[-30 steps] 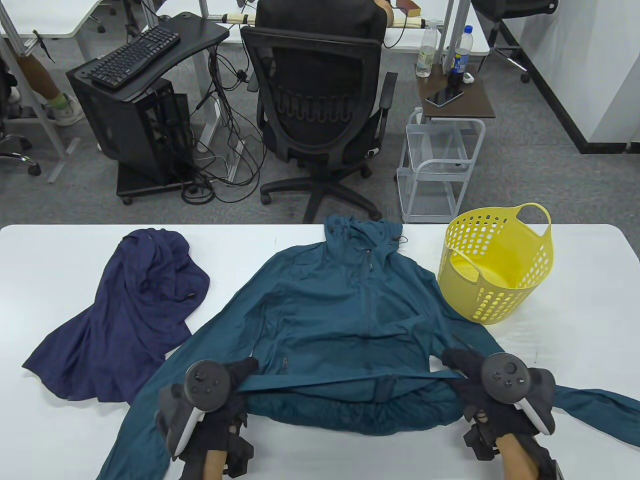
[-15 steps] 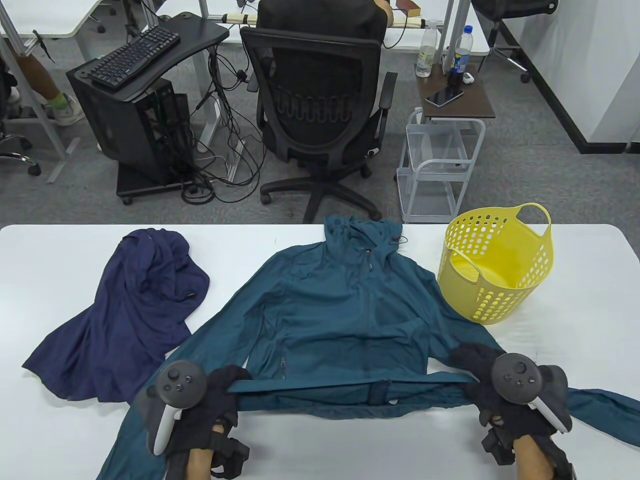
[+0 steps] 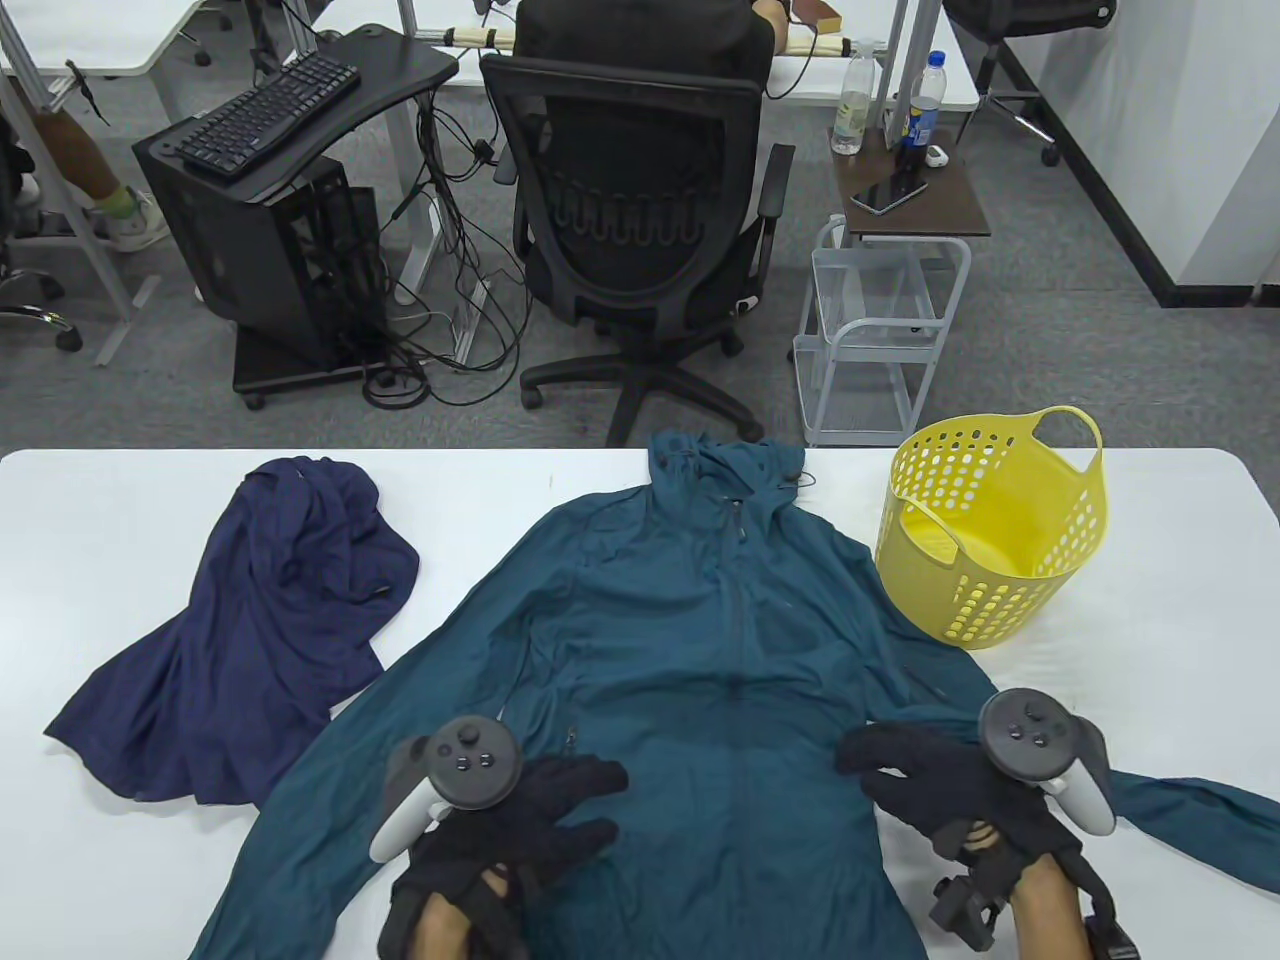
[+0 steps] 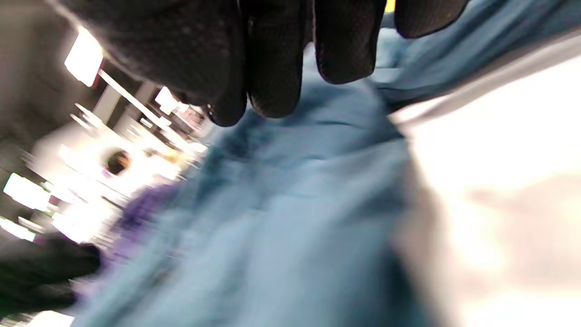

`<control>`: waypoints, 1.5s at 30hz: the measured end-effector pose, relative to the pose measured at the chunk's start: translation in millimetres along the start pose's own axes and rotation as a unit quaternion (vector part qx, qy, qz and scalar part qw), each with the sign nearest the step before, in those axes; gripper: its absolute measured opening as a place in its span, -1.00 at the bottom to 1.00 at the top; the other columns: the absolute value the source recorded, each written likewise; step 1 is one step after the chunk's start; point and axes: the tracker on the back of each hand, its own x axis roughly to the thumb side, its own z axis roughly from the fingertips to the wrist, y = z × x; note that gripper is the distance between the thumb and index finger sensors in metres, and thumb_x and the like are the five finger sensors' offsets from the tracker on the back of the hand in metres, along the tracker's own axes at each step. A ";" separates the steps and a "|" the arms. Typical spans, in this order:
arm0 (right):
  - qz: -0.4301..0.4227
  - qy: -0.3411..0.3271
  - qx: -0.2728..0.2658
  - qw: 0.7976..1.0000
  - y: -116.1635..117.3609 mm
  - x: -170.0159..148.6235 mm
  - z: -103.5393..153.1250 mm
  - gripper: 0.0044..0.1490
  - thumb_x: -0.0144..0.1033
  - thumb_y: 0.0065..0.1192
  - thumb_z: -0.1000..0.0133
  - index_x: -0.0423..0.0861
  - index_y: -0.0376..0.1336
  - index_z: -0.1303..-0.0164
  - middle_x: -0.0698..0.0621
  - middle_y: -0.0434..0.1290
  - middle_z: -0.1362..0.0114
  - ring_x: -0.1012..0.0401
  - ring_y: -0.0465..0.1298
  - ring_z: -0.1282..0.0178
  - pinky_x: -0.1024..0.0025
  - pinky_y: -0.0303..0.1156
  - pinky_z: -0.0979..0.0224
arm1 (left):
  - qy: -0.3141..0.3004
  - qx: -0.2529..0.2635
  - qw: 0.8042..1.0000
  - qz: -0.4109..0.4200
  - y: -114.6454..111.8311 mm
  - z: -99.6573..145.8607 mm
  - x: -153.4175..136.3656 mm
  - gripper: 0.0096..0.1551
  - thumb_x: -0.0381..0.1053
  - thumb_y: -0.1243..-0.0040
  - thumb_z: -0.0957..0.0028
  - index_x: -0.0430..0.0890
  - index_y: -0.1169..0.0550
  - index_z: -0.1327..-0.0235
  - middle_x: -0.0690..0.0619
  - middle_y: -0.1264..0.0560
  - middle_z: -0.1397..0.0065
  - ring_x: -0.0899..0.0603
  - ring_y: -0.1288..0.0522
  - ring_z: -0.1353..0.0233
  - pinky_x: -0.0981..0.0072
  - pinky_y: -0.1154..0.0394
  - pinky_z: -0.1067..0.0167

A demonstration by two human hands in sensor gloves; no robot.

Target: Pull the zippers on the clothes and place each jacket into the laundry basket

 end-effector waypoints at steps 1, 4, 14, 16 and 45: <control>0.056 0.021 0.005 0.998 9.7 0.5 -5.5 -0.47 -0.29 0.44 -0.13 0.06 0.43 -0.35 0.03 0.42 -0.62 -0.18 0.30 -0.64 -0.32 0.12 -0.56 | 0.037 0.019 0.998 -0.051 -9.1 -10.5 -0.5 -0.27 0.36 -0.14 0.14 0.35 -0.38 -0.41 0.16 -0.26 -0.71 -0.30 -0.11 -0.67 -0.42 -0.07 -0.43; 0.126 0.027 0.032 0.991 32.7 2.2 -16.7 -0.30 -0.24 0.53 -0.05 0.13 0.33 -0.44 0.10 0.30 -0.70 -0.14 0.23 -0.69 -0.28 0.10 -0.59 | 0.102 0.017 0.977 -0.186 -28.6 -31.4 -5.6 -0.25 0.40 -0.06 0.16 0.53 -0.22 -0.40 0.29 -0.05 -0.75 -0.22 0.00 -0.71 -0.36 -0.04 -0.47; 0.259 0.053 0.072 0.962 55.7 13.7 -8.1 -0.21 -0.28 0.51 -0.03 0.13 0.22 -0.49 0.14 0.13 -0.71 -0.02 0.19 -0.67 -0.10 0.10 -0.61 | 0.179 -0.050 0.959 -0.214 -39.9 -31.7 -11.1 -0.24 0.39 -0.03 0.16 0.42 -0.25 -0.43 0.13 -0.03 -0.72 -0.16 -0.06 -0.66 -0.30 -0.12 -0.43; 0.278 0.026 0.112 0.954 56.7 26.1 8.7 -0.27 -0.12 0.54 0.00 0.11 0.33 -0.41 0.11 0.26 -0.65 -0.02 0.34 -0.57 -0.09 0.19 -0.57 | 0.197 -0.100 0.948 -0.229 -35.8 -19.9 4.4 -0.25 0.40 -0.02 0.15 0.35 -0.35 -0.42 0.05 -0.15 -0.70 -0.24 -0.21 -0.62 -0.31 -0.17 -0.41; 0.188 0.180 0.059 0.964 56.8 -20.5 -39.8 0.00 0.27 0.08 -0.07 0.26 -0.25 -0.63 0.08 -0.37 -0.78 -0.28 -0.34 -0.69 -0.45 -0.24 -0.52 | 0.270 -0.021 0.926 -0.265 -21.6 -59.0 -43.3 -0.16 0.51 0.12 0.21 0.56 0.06 -0.38 0.21 0.23 -0.72 -0.44 0.06 -0.64 -0.36 -0.12 -0.43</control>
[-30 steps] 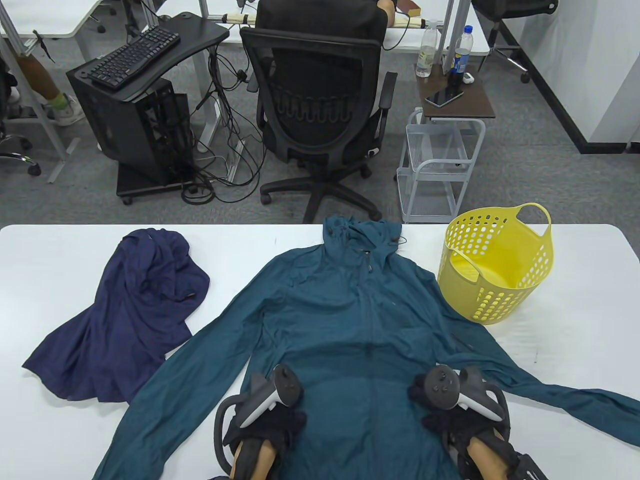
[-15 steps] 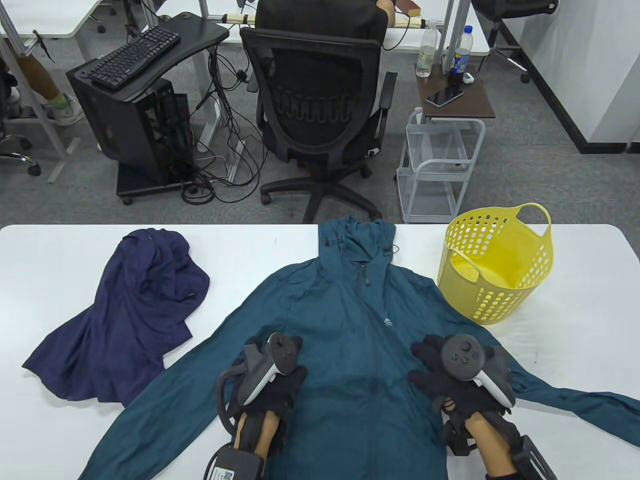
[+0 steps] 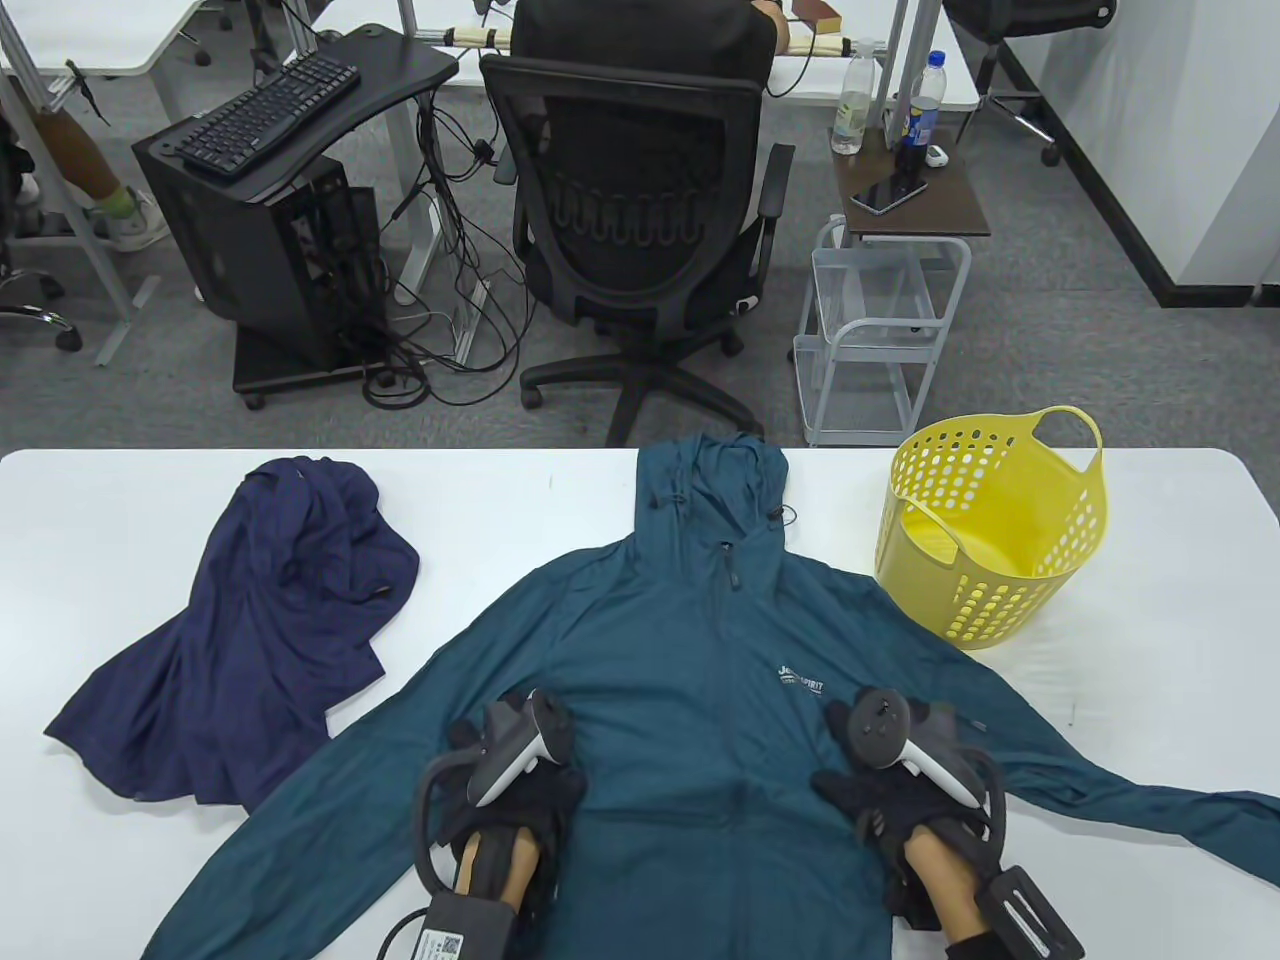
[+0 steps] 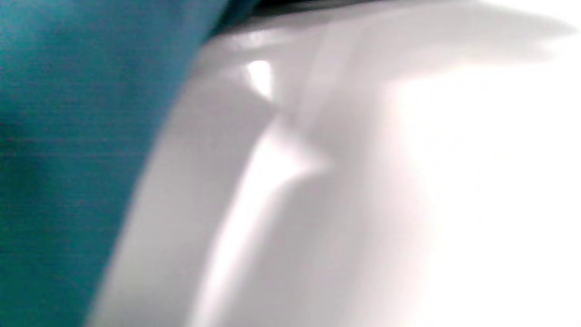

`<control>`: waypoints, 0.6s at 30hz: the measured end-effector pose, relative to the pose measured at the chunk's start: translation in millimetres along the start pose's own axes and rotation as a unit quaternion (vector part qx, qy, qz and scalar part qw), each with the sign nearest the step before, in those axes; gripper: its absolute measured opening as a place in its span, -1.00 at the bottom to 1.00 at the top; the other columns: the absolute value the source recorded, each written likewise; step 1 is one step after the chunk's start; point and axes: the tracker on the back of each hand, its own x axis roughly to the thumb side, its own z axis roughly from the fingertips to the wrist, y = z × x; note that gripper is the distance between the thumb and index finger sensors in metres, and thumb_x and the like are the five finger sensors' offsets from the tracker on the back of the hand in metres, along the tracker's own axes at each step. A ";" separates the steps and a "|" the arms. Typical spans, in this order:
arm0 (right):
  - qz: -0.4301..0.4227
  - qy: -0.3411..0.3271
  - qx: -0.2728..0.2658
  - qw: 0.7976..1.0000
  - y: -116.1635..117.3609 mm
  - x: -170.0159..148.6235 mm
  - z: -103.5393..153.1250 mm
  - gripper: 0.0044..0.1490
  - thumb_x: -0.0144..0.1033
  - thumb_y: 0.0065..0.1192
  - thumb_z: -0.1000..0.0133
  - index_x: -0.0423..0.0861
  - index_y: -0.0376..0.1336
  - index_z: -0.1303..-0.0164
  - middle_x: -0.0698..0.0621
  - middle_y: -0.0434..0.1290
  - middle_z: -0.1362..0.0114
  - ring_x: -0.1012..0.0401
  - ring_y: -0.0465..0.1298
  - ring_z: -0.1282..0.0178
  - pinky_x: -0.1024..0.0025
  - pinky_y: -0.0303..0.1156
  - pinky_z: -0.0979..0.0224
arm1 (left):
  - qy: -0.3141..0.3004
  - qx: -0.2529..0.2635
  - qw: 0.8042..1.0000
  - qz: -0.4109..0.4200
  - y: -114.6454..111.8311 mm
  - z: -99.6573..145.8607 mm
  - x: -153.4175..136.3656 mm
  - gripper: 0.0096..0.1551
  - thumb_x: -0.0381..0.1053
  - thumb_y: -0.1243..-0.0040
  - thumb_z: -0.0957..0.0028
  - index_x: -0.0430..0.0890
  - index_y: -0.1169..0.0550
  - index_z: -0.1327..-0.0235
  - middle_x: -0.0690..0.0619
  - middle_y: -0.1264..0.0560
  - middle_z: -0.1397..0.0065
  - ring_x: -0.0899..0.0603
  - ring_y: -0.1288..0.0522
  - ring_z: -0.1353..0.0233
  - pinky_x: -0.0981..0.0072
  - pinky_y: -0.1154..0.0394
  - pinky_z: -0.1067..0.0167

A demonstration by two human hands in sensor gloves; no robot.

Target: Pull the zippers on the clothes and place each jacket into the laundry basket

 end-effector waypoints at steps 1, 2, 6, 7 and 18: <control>-0.006 -0.003 -0.001 1.000 2.3 -1.2 6.9 0.01 0.26 0.11 -0.07 0.25 -0.24 -0.63 0.07 -0.37 -0.78 -0.28 -0.34 -0.68 -0.46 -0.24 -0.51 | 0.001 -0.009 1.000 -0.011 -0.7 9.0 -2.6 -0.16 0.51 0.11 0.20 0.56 0.05 -0.39 0.20 0.19 -0.73 -0.44 0.02 -0.64 -0.36 -0.18 -0.41; -0.004 -0.010 -0.001 1.000 5.5 -0.3 14.1 0.02 0.26 0.13 -0.07 0.24 -0.23 -0.63 0.06 -0.35 -0.78 -0.29 -0.33 -0.68 -0.47 -0.23 -0.50 | 0.003 -0.020 1.000 -0.019 -0.8 18.5 -5.7 -0.16 0.51 0.10 0.20 0.56 0.03 -0.40 0.19 0.15 -0.74 -0.45 -0.04 -0.63 -0.36 -0.24 -0.39; 0.025 -0.033 0.006 0.999 13.9 12.7 32.8 0.04 0.23 0.14 -0.07 0.18 -0.23 -0.65 0.00 -0.34 -0.79 -0.33 -0.30 -0.68 -0.49 -0.17 -0.50 | 0.021 -0.070 0.997 -0.010 6.6 40.8 -13.8 -0.17 0.48 0.06 0.16 0.49 -0.09 -0.46 0.14 0.01 -0.76 -0.47 -0.20 -0.59 -0.37 -0.28 -0.35; 0.031 -0.040 -0.005 0.999 13.8 15.7 34.4 0.03 0.23 0.15 -0.07 0.18 -0.20 -0.65 -0.01 -0.29 -0.79 -0.32 -0.26 -0.69 -0.47 -0.14 -0.52 | 0.022 -0.067 0.998 -0.001 10.1 43.4 -13.2 -0.17 0.47 0.05 0.15 0.46 -0.10 -0.47 0.12 -0.01 -0.76 -0.46 -0.17 -0.61 -0.38 -0.24 -0.37; 0.005 -0.089 -0.116 0.989 3.9 26.0 37.5 -0.12 0.19 0.13 -0.08 0.17 0.04 -0.62 0.06 -0.02 -0.80 -0.20 -0.08 -0.74 -0.36 -0.06 -0.57 | -0.073 0.162 0.983 0.038 96.8 34.3 80.1 -0.23 0.41 0.00 0.17 0.46 -0.24 -0.43 0.22 -0.19 -0.72 -0.31 -0.20 -0.65 -0.34 -0.21 -0.41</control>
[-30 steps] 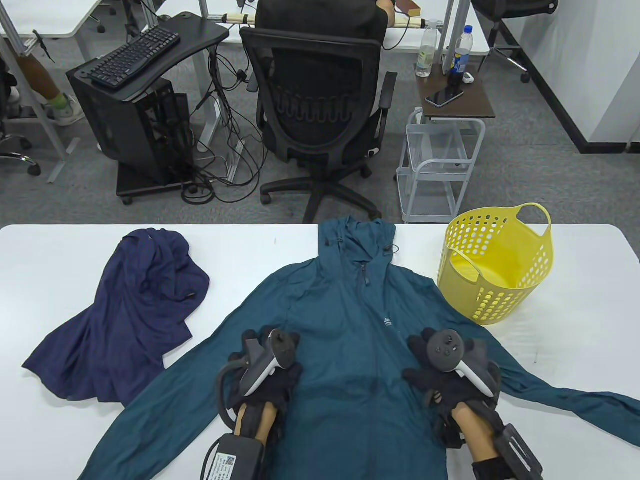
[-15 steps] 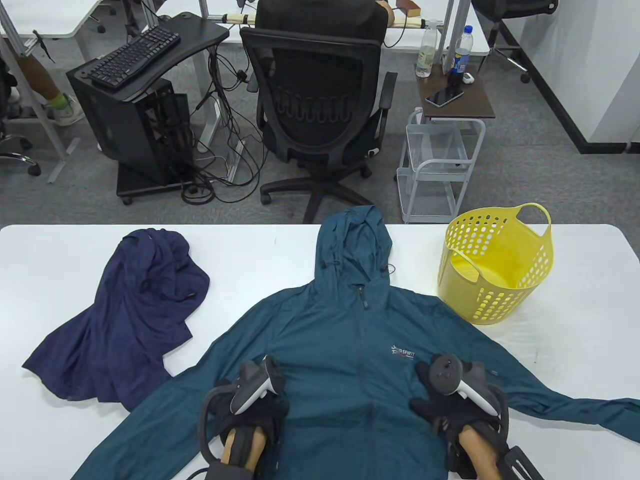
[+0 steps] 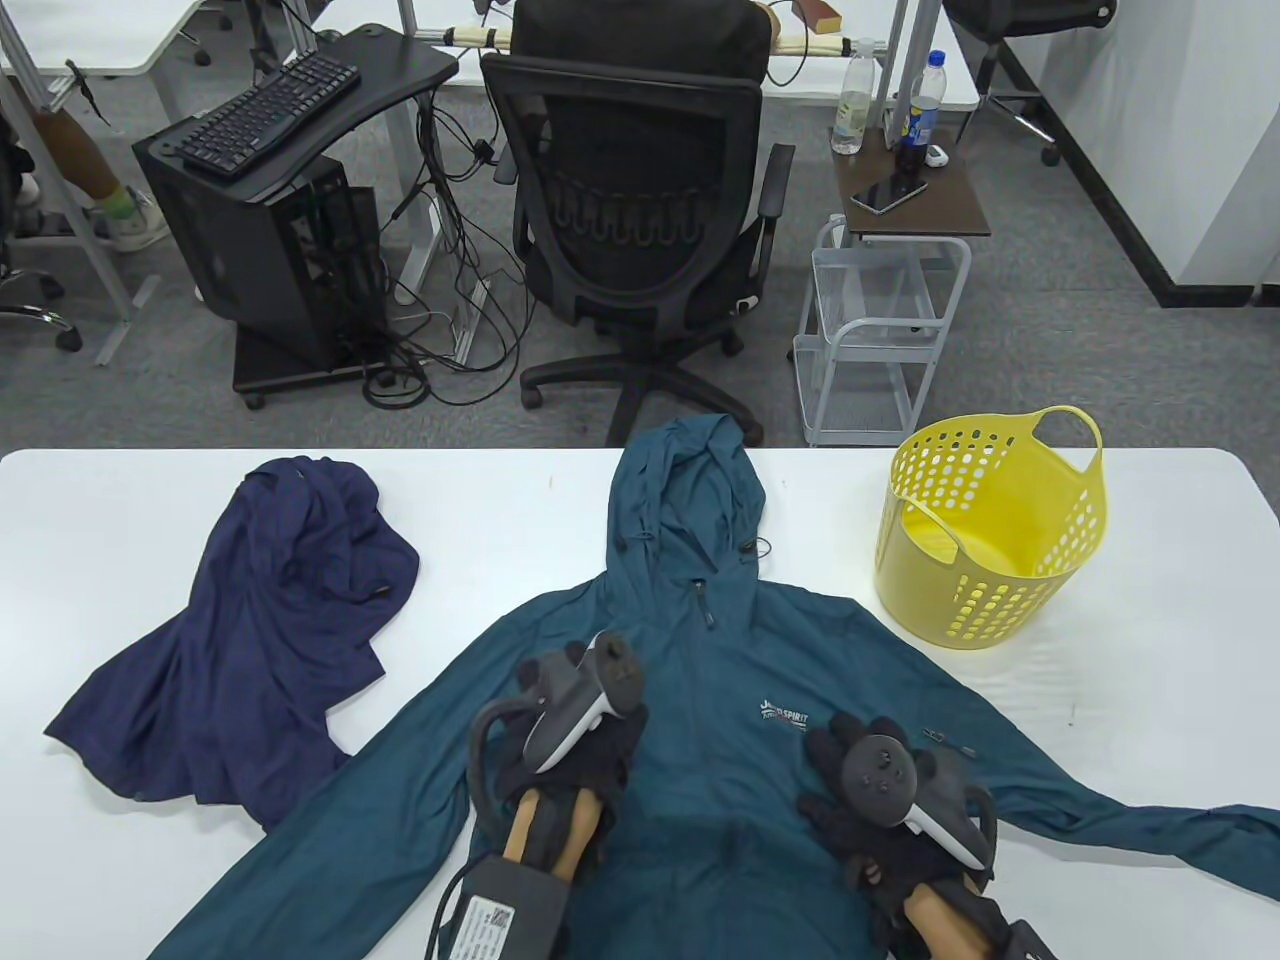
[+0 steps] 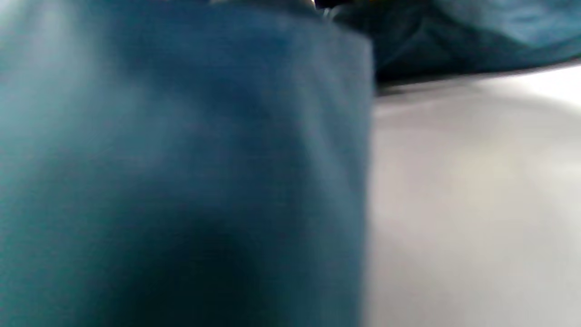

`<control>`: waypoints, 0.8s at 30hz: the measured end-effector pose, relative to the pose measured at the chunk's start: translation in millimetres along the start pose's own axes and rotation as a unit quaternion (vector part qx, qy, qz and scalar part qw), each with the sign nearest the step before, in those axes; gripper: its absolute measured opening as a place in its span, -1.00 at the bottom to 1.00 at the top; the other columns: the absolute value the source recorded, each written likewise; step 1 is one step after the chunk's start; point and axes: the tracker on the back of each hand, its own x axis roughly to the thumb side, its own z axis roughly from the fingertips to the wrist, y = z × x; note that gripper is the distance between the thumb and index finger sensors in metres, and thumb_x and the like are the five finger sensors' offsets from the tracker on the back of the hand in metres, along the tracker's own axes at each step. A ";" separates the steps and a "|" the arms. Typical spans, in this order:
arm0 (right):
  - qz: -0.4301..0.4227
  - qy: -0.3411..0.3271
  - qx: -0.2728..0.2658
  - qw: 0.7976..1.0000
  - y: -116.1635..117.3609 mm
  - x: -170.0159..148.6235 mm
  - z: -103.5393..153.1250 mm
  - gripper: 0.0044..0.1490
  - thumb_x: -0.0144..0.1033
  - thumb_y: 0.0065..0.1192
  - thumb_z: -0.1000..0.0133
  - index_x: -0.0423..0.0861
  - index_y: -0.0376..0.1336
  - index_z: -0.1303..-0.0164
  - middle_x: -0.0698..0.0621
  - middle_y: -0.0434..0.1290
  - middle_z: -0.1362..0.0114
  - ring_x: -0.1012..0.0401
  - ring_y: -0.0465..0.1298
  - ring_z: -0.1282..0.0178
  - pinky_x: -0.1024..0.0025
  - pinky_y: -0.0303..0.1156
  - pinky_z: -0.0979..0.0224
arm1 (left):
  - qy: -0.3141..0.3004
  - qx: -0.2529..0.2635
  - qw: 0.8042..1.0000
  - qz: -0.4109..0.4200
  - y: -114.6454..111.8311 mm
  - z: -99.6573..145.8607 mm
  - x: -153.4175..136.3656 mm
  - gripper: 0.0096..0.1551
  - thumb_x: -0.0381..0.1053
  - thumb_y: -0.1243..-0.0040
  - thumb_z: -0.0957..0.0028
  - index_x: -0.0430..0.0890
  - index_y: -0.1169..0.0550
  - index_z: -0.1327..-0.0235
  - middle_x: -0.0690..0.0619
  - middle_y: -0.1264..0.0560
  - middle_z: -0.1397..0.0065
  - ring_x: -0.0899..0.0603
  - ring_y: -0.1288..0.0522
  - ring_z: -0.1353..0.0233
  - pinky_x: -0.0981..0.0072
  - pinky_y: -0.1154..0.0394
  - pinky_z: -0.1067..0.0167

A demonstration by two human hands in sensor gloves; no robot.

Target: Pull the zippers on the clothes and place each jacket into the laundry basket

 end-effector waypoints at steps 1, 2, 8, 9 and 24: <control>0.011 0.001 0.003 1.000 2.6 0.2 -0.8 -0.12 0.19 0.13 -0.08 0.17 0.04 -0.62 0.07 -0.01 -0.80 -0.20 -0.08 -0.74 -0.36 -0.06 -0.57 | -0.008 0.004 1.000 -0.009 -0.5 -11.3 10.4 -0.24 0.41 0.00 0.17 0.46 -0.25 -0.42 0.22 -0.20 -0.71 -0.30 -0.22 -0.64 -0.33 -0.22 -0.41; 0.021 0.001 0.009 1.000 5.3 0.1 -1.8 -0.12 0.20 0.13 -0.07 0.18 0.04 -0.62 0.07 -0.01 -0.80 -0.19 -0.07 -0.74 -0.36 -0.06 -0.57 | -0.013 0.005 1.000 -0.017 -1.9 -21.8 18.8 -0.25 0.40 0.00 0.17 0.46 -0.26 -0.41 0.23 -0.23 -0.70 -0.29 -0.24 -0.63 -0.32 -0.24 -0.40; 0.021 0.005 0.046 0.999 11.9 -1.5 -7.3 -0.10 0.17 0.18 -0.08 0.18 0.00 -0.63 0.08 -0.06 -0.80 -0.20 -0.08 -0.74 -0.36 -0.09 -0.58 | 0.001 0.022 0.996 -0.086 -25.5 -83.5 60.3 -0.31 0.27 0.00 0.13 0.48 -0.24 -0.37 0.31 -0.30 -0.65 -0.22 -0.27 -0.63 -0.26 -0.26 -0.42; 0.024 0.008 0.053 0.998 13.1 -1.3 -8.0 -0.09 0.17 0.18 -0.08 0.18 -0.02 -0.63 0.09 -0.08 -0.80 -0.19 -0.10 -0.74 -0.36 -0.09 -0.58 | 0.008 0.037 0.994 -0.098 -30.8 -92.3 66.7 -0.31 0.25 0.01 0.13 0.48 -0.22 -0.37 0.32 -0.29 -0.65 -0.21 -0.26 -0.64 -0.25 -0.26 -0.43; 0.037 0.016 0.085 0.996 17.1 4.6 -9.7 -0.06 0.15 0.12 -0.11 0.16 -0.15 -0.64 0.07 -0.21 -0.80 -0.22 -0.20 -0.72 -0.37 -0.15 -0.58 | 0.074 -0.004 0.991 -0.113 -52.4 -151.4 73.0 -0.29 0.33 -0.07 0.21 0.36 -0.21 -0.27 0.28 -0.03 -0.70 -0.15 0.18 -0.69 -0.22 -0.04 -0.53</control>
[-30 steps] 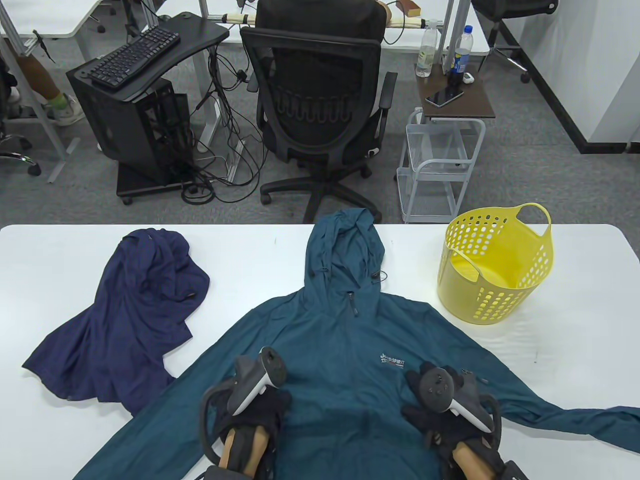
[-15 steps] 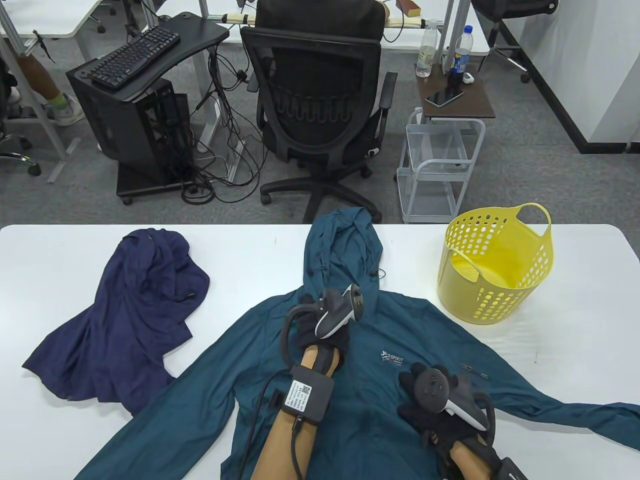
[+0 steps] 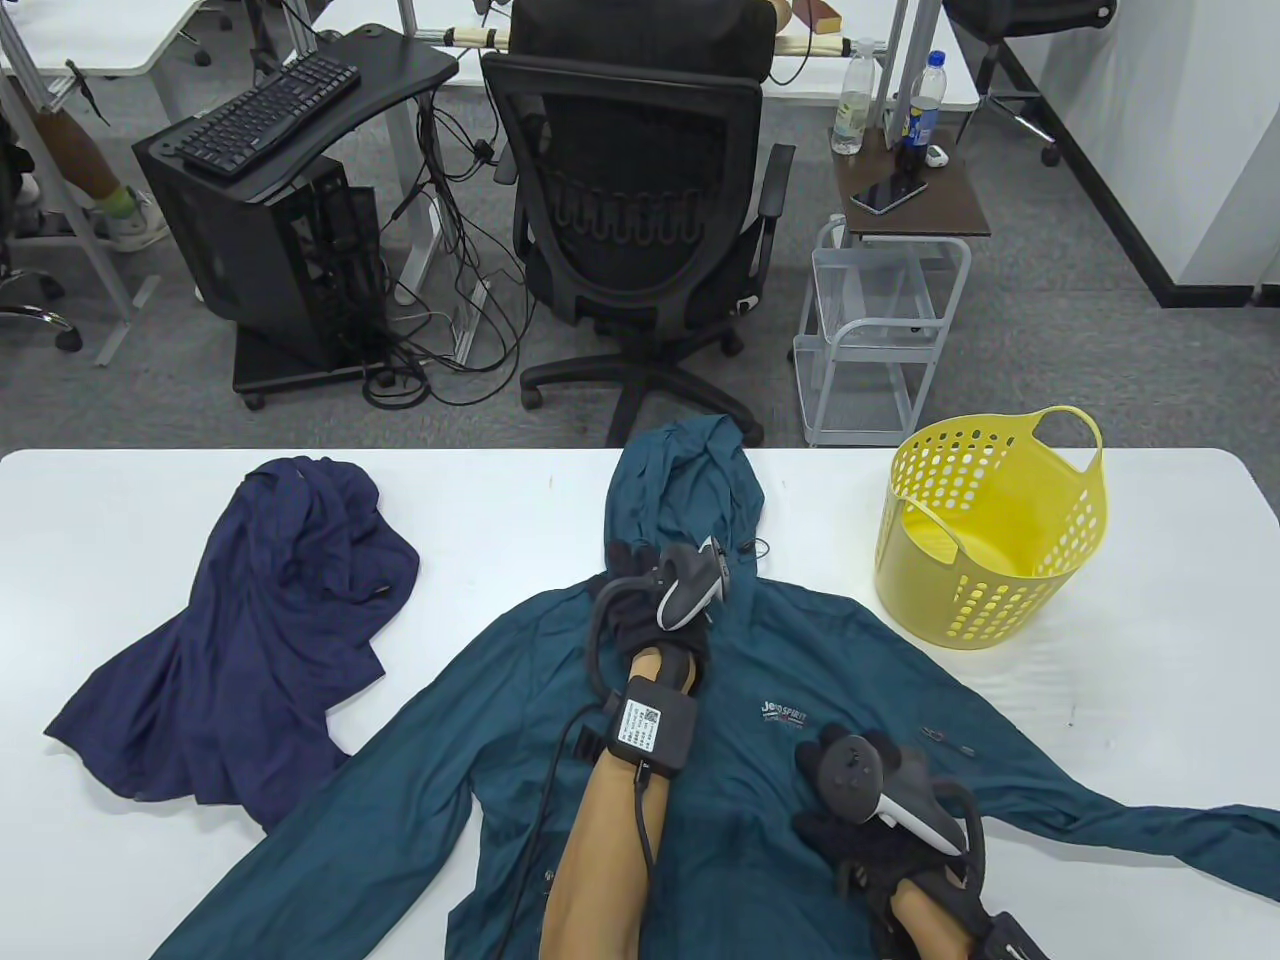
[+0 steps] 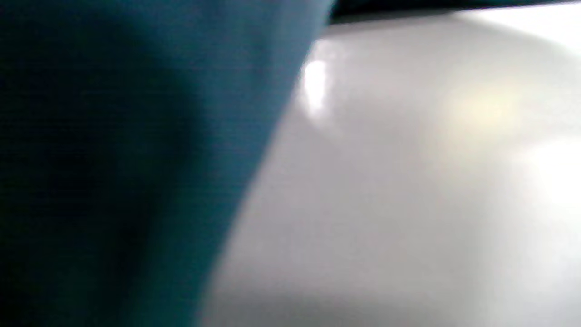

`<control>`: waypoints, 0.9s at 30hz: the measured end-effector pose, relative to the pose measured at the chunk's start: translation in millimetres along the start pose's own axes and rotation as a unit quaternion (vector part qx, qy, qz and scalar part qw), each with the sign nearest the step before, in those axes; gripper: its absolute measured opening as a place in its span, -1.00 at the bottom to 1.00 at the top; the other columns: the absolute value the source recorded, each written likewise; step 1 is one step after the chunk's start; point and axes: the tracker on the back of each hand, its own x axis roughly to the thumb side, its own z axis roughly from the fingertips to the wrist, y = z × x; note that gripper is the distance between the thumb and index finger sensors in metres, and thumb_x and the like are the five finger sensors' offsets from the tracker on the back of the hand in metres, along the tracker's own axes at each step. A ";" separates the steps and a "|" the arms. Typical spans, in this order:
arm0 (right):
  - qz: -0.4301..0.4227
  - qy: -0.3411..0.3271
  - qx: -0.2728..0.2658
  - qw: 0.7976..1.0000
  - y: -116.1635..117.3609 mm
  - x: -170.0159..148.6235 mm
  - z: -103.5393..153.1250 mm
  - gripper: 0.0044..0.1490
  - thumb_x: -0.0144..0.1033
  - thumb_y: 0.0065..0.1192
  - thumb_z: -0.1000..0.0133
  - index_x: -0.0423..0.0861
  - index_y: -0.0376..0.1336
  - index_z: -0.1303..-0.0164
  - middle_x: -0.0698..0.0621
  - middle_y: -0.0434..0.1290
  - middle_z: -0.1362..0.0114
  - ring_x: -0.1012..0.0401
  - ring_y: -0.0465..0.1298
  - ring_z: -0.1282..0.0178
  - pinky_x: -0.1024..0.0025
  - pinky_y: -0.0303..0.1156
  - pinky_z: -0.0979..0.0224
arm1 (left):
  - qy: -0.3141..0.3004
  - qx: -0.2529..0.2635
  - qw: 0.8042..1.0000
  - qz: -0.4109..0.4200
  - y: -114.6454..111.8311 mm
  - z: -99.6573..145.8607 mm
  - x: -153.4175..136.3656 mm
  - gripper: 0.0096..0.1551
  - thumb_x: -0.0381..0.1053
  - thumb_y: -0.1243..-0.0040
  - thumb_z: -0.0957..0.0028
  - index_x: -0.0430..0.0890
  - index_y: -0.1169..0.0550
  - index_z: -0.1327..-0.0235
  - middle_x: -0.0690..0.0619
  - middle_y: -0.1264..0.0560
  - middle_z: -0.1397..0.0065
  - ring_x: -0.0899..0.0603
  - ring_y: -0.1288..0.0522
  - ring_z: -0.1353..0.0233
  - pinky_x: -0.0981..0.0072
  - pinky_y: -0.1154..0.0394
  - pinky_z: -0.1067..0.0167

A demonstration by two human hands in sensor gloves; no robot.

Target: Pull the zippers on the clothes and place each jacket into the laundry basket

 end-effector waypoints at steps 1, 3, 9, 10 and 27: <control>0.000 0.000 0.000 1.000 0.0 0.1 0.2 -0.06 0.15 0.12 -0.11 0.16 -0.16 -0.64 0.07 -0.22 -0.80 -0.22 -0.21 -0.72 -0.37 -0.15 -0.58 | -0.006 0.022 1.000 0.000 2.3 2.8 -2.4 -0.37 0.32 -0.08 0.23 0.32 -0.29 -0.18 0.29 -0.11 -0.66 -0.14 0.13 -0.69 -0.21 -0.08 -0.52; -0.002 0.000 0.002 1.000 0.1 -0.2 0.6 -0.05 0.15 0.12 -0.11 0.16 -0.16 -0.64 0.06 -0.23 -0.79 -0.22 -0.22 -0.72 -0.37 -0.15 -0.58 | -0.022 0.066 0.997 0.014 7.0 9.7 -8.3 -0.48 0.30 -0.11 0.26 0.28 -0.43 -0.02 0.30 -0.29 -0.58 -0.13 -0.01 -0.67 -0.20 -0.16 -0.49; -0.001 -0.006 -0.006 1.000 -0.3 0.0 1.9 -0.05 0.14 0.16 -0.10 0.16 -0.12 -0.63 0.06 -0.19 -0.79 -0.21 -0.18 -0.72 -0.37 -0.14 -0.58 | -0.098 0.152 0.973 0.144 29.8 48.9 -46.2 -0.55 0.21 -0.20 0.30 0.29 -0.51 0.09 0.31 -0.71 -0.16 0.02 -0.60 -0.38 -0.14 -0.39 -0.36; 0.000 -0.008 -0.009 1.000 -0.2 -0.1 2.4 -0.05 0.15 0.16 -0.09 0.15 -0.12 -0.63 0.06 -0.18 -0.79 -0.21 -0.17 -0.72 -0.37 -0.13 -0.58 | -0.106 0.151 0.969 0.165 31.4 52.9 -50.6 -0.55 0.21 -0.21 0.31 0.29 -0.51 0.09 0.32 -0.75 -0.06 0.05 -0.67 -0.29 -0.14 -0.42 -0.34; -0.039 -0.024 -0.039 0.998 -5.4 -11.9 10.7 -0.17 0.12 0.19 -0.08 0.18 0.07 -0.58 0.11 -0.01 -0.78 -0.17 -0.05 -0.73 -0.34 -0.06 -0.58 | -0.157 0.018 0.894 0.419 -18.0 131.6 -108.4 -0.47 0.20 -0.02 0.19 0.27 -0.54 -0.09 0.23 -0.63 -0.23 -0.16 -0.43 -0.49 -0.43 -0.20 -0.36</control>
